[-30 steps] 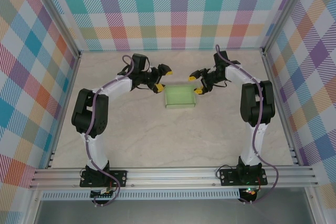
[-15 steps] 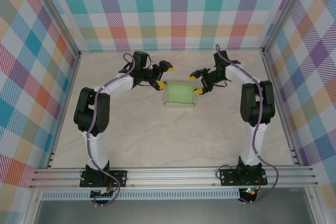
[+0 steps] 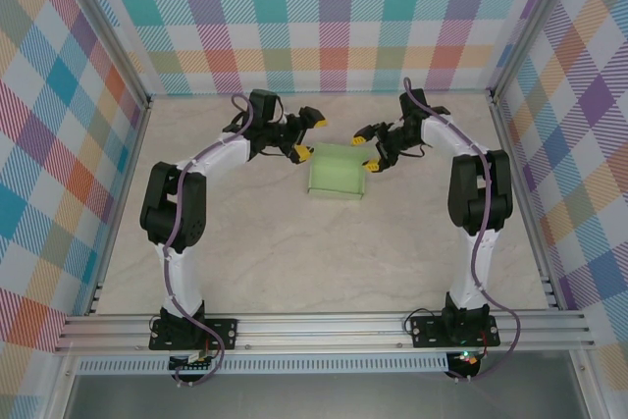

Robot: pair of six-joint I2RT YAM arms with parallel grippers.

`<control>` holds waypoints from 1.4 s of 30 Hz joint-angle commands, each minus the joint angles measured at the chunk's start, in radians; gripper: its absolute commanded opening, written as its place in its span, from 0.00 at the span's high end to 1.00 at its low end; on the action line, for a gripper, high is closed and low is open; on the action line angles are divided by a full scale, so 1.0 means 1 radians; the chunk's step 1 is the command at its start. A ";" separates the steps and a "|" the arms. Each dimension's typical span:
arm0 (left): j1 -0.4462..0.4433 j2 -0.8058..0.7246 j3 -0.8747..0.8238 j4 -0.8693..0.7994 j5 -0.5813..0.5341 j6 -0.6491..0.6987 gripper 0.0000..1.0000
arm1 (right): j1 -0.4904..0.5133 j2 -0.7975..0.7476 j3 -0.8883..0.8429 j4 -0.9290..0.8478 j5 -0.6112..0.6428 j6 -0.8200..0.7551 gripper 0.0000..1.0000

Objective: Fold the paper box

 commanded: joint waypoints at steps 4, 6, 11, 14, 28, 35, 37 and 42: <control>-0.061 0.035 0.002 0.015 0.090 -0.013 0.09 | 0.021 0.019 0.026 -0.014 -0.049 -0.020 0.34; -0.064 0.033 0.000 0.015 0.097 -0.015 0.09 | 0.021 0.018 0.024 -0.019 -0.045 -0.027 0.34; -0.067 0.023 -0.008 0.027 0.098 -0.034 0.07 | 0.020 0.023 0.025 -0.024 -0.050 -0.033 0.33; -0.066 0.027 0.005 0.019 0.103 -0.031 0.07 | 0.021 0.021 0.026 -0.031 -0.049 -0.043 0.31; -0.099 0.045 0.000 0.039 0.094 -0.068 0.07 | 0.023 0.036 0.053 -0.061 -0.060 -0.068 0.31; -0.125 0.064 -0.005 0.040 0.085 -0.068 0.07 | 0.023 0.034 0.050 -0.066 -0.056 -0.076 0.31; -0.128 0.064 -0.023 0.037 0.069 -0.061 0.07 | 0.022 0.037 0.050 -0.075 -0.056 -0.090 0.31; -0.134 0.055 -0.043 0.034 0.044 -0.054 0.08 | 0.020 0.043 0.055 -0.125 -0.024 -0.157 0.31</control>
